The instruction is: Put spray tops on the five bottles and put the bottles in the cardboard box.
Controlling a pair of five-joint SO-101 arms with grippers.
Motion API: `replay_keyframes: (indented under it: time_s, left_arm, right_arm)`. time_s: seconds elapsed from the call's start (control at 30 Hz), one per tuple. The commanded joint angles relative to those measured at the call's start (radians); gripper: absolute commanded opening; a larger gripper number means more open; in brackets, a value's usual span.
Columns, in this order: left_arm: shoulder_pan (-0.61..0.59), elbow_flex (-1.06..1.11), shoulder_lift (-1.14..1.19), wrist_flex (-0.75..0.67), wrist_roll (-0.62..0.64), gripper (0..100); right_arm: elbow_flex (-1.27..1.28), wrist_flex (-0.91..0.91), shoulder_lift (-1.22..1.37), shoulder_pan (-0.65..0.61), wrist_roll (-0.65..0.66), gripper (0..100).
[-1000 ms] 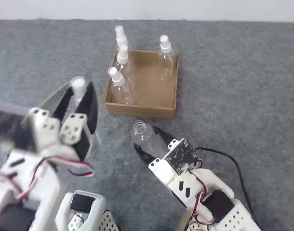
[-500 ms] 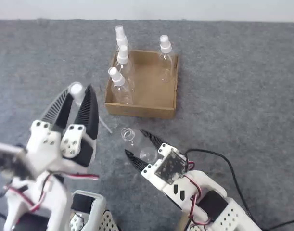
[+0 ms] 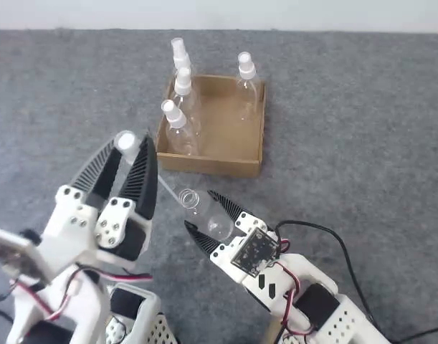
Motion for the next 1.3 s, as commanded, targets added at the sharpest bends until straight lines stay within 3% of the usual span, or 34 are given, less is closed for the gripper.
replay_keyframes:
  time_s: [0.0, 0.4, 1.27]
  left_arm:
    - [0.015, 0.048, -0.006, -0.086, 0.011, 1]
    - [0.017, 0.044, -0.009, -0.133, 0.011, 1]
    - [0.015, -0.085, -0.009, -0.087, 0.011, 1]
  right_arm:
    - [0.021, -0.021, -0.019, -0.008, 0.014, 2.0]
    - [0.021, -0.019, -0.013, -0.008, 0.017, 2.0]
    - [0.021, -0.019, -0.01, -0.008, 0.018, 2.0]
